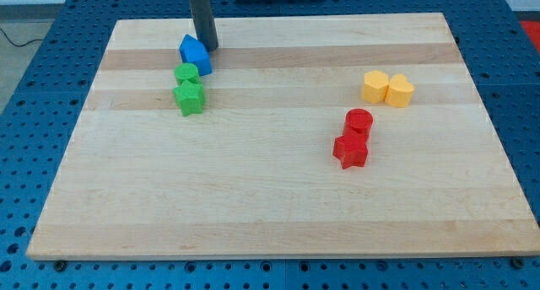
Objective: Move the yellow heart between yellow hexagon and red circle
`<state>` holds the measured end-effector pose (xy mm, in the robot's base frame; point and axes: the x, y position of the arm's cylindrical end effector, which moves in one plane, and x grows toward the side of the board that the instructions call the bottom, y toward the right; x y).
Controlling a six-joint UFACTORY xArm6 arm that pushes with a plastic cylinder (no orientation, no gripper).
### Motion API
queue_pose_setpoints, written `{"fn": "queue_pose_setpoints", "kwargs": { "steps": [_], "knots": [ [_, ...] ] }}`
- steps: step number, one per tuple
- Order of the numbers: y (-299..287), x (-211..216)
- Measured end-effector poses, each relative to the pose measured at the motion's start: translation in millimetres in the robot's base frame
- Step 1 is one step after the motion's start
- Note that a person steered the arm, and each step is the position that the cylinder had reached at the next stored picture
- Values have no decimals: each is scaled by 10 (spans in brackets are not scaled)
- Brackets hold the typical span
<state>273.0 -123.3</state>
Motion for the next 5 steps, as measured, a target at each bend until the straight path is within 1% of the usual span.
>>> {"fn": "queue_pose_setpoints", "kwargs": {
  "steps": [1,4,5],
  "knots": [
    [73,58],
    [902,-51],
    [947,-51]
  ]
}}
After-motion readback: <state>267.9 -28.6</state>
